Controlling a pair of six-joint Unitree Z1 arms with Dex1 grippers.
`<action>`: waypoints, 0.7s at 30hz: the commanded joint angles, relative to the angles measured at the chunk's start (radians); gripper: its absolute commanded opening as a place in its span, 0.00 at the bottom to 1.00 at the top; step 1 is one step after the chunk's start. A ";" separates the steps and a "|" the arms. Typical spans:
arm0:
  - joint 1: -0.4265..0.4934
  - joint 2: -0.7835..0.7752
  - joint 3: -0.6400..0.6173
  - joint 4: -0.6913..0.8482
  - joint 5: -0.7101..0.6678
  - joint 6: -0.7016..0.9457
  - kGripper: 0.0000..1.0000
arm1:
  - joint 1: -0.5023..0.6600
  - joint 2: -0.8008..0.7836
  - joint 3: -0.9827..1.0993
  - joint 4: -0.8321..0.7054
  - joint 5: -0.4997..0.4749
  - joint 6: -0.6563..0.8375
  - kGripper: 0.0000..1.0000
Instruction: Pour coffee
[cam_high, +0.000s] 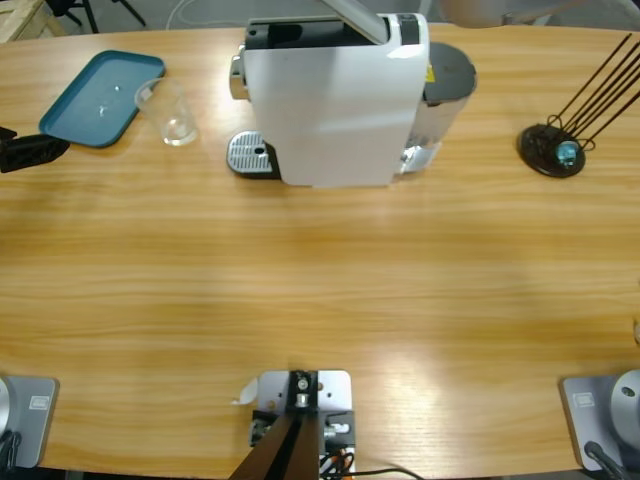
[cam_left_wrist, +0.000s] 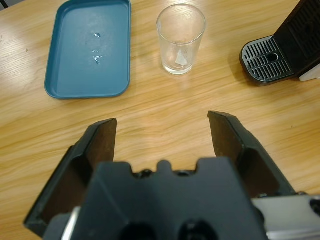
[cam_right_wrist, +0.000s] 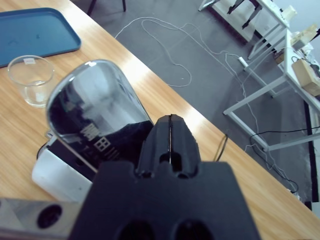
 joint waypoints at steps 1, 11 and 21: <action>-0.001 0.031 0.009 -0.007 0.012 -0.008 0.78 | 0.049 0.169 0.040 0.006 0.082 0.055 0.00; -0.001 0.024 0.010 -0.007 0.012 -0.008 0.78 | 0.049 0.191 0.129 -0.032 0.101 0.106 0.00; -0.001 0.026 0.010 -0.007 0.010 -0.008 0.78 | 0.049 0.226 0.184 -0.068 0.124 0.140 0.00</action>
